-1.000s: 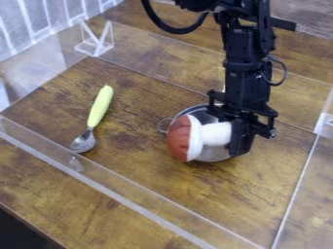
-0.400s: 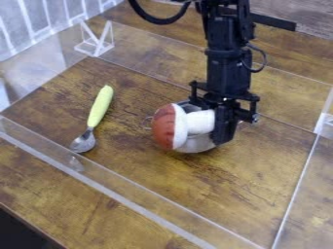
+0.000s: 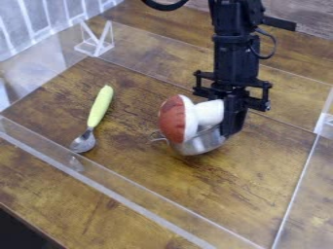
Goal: Remove the mushroom from the silver pot and put it on the table
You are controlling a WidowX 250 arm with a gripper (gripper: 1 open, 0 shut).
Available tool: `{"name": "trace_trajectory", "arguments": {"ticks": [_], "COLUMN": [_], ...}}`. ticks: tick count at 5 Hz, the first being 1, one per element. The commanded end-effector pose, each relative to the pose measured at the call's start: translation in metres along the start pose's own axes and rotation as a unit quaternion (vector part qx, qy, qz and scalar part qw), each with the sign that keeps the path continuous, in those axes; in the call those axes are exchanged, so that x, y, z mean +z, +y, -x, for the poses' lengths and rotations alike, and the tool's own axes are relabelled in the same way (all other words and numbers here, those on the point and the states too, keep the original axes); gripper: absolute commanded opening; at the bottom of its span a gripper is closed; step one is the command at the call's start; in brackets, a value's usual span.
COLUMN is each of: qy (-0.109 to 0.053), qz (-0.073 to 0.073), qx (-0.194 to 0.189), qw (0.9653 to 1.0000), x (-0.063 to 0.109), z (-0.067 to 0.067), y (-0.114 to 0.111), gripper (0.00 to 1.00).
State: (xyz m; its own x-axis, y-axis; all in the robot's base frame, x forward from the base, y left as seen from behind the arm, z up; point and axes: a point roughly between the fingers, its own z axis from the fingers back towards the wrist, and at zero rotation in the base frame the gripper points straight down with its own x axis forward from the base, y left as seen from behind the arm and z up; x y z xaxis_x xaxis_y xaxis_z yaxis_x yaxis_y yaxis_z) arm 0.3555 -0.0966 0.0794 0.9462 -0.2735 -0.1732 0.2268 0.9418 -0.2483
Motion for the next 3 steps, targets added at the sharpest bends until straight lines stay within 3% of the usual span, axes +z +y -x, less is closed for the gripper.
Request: {"name": "trace_trajectory", "arguments": {"ticks": [1,3], "qy": [-0.061,-0.051], "qz": [-0.008,-0.006], "qx": [-0.024,-0.033], "qw": [0.9978,0.9981], "x": [0.0391,0.0298], "z": [0.0080,0.0045], "y": [-0.0078,-0.0026], "gripper": [0.00,0.00]}}
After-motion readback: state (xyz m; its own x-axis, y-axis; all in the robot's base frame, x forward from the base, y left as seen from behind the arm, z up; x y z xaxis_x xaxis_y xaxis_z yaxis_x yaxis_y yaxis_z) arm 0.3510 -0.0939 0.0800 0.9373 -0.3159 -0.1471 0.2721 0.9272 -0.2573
